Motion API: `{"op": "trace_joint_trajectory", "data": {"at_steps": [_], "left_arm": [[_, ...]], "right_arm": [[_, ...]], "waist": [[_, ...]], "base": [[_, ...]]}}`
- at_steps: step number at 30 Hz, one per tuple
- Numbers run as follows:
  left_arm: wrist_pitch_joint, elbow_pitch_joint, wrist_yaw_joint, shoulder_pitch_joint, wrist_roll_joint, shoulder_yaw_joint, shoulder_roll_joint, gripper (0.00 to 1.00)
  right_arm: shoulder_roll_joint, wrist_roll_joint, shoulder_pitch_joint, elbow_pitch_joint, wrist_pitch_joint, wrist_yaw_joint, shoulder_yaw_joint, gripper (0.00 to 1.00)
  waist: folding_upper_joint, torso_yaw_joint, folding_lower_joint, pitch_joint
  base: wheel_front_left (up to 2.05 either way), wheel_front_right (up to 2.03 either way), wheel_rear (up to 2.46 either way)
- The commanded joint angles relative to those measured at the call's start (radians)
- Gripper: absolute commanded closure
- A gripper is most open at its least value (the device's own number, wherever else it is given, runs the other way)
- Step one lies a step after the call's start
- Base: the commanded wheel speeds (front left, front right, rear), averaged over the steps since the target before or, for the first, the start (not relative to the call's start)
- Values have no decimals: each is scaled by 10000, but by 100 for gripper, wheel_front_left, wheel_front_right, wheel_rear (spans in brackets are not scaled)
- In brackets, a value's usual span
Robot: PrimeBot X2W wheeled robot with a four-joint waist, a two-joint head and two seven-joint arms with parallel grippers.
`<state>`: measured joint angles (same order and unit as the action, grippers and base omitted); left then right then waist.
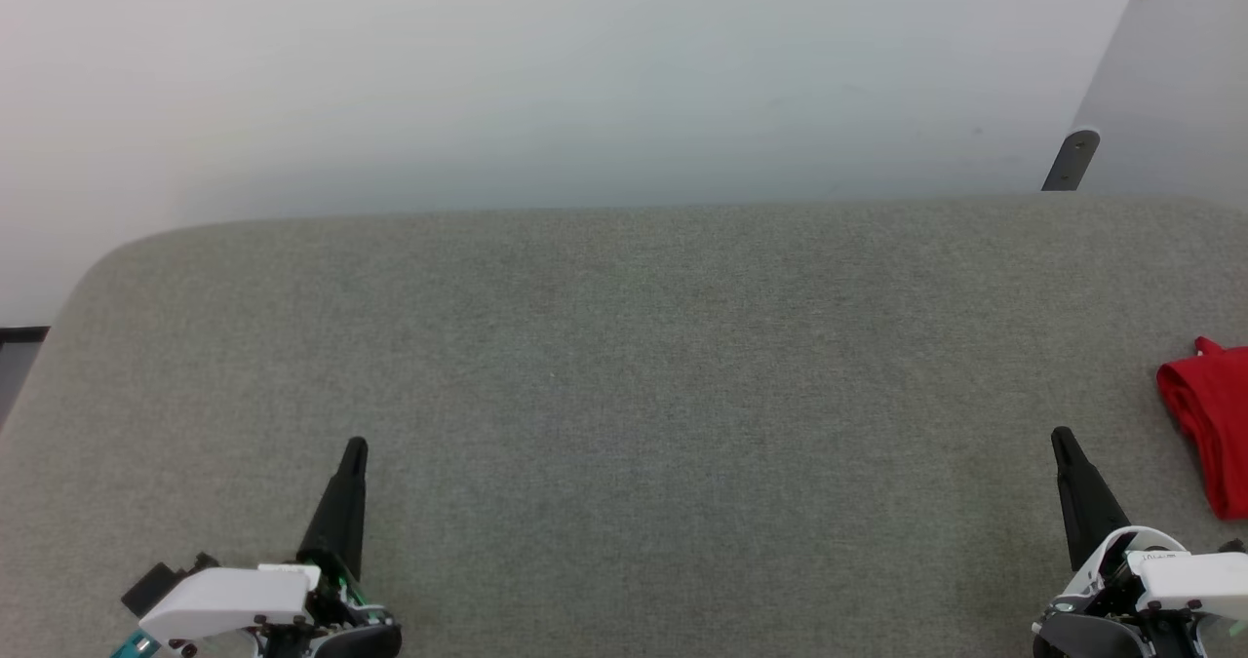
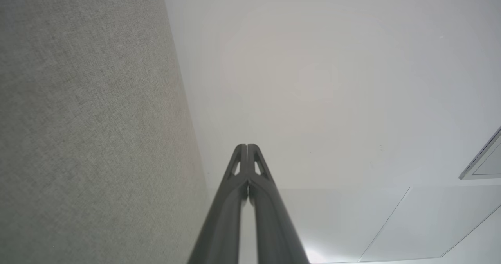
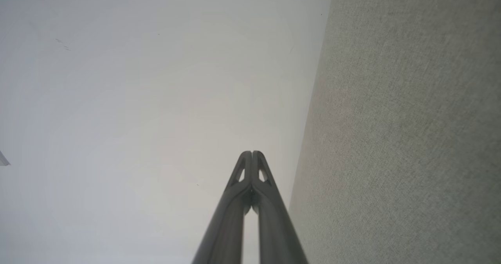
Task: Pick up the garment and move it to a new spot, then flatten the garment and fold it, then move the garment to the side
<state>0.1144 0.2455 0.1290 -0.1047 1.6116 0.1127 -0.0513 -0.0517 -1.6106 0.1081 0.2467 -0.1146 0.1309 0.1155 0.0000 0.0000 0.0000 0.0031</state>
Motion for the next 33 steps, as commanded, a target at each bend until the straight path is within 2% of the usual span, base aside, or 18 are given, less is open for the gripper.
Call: {"op": "trace_joint_trajectory", "data": {"at_steps": [1,33], "left_arm": [[33,12,32,-105,19,34,15,100],[38,11,32,-105,16,37,18,100]], "right_arm": [[38,-27,37,1,-14,-3,-1,100],[39,-29,37,1,-12,-3,-3,100]], "waist": [[0,0,0,0],[0,0,0,0]], "base": [[0,0,0],[0,0,0]]}}
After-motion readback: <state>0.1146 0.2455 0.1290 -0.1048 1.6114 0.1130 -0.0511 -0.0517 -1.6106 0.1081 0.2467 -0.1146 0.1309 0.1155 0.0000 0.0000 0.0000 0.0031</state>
